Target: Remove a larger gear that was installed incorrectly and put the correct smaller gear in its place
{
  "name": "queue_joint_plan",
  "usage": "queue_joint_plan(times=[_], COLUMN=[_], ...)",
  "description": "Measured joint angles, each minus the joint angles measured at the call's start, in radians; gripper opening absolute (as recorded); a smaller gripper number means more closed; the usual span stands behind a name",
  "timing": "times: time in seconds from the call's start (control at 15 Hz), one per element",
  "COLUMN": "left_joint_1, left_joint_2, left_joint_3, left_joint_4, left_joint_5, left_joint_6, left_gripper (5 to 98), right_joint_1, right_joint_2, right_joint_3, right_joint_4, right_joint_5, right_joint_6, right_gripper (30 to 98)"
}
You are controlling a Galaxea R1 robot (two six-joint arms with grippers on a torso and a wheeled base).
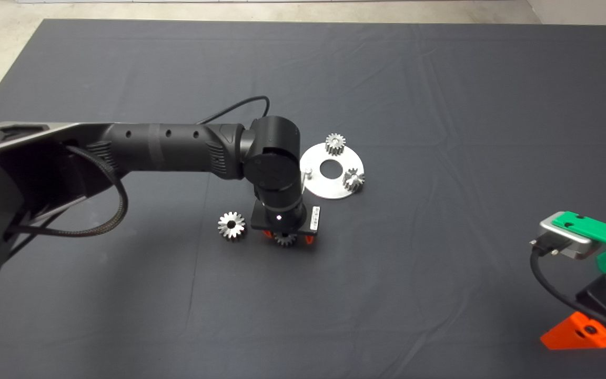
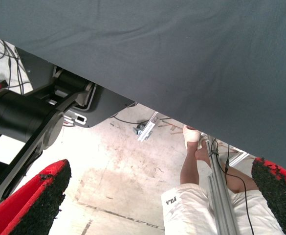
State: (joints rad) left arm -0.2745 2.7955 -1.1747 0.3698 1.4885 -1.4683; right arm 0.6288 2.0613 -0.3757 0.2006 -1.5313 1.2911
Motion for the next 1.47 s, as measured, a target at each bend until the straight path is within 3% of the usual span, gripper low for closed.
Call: queue_joint_plan(times=[0.67,1.47], left_joint_1=[0.0,0.0], left_joint_2=[0.0,0.0], left_joint_3=[0.0,-0.01], left_joint_4=[0.0,0.001], left_joint_5=[0.029,0.029], left_joint_6=[0.0,0.0], left_gripper=[51.1,39.9], right_joint_1=[0.0,0.0], right_joint_2=[0.0,-0.001], right_joint_3=[0.0,0.0], right_joint_4=[0.0,0.0], right_joint_5=[0.0,0.0], right_joint_6=[0.0,0.0], right_gripper=[97.7,97.7])
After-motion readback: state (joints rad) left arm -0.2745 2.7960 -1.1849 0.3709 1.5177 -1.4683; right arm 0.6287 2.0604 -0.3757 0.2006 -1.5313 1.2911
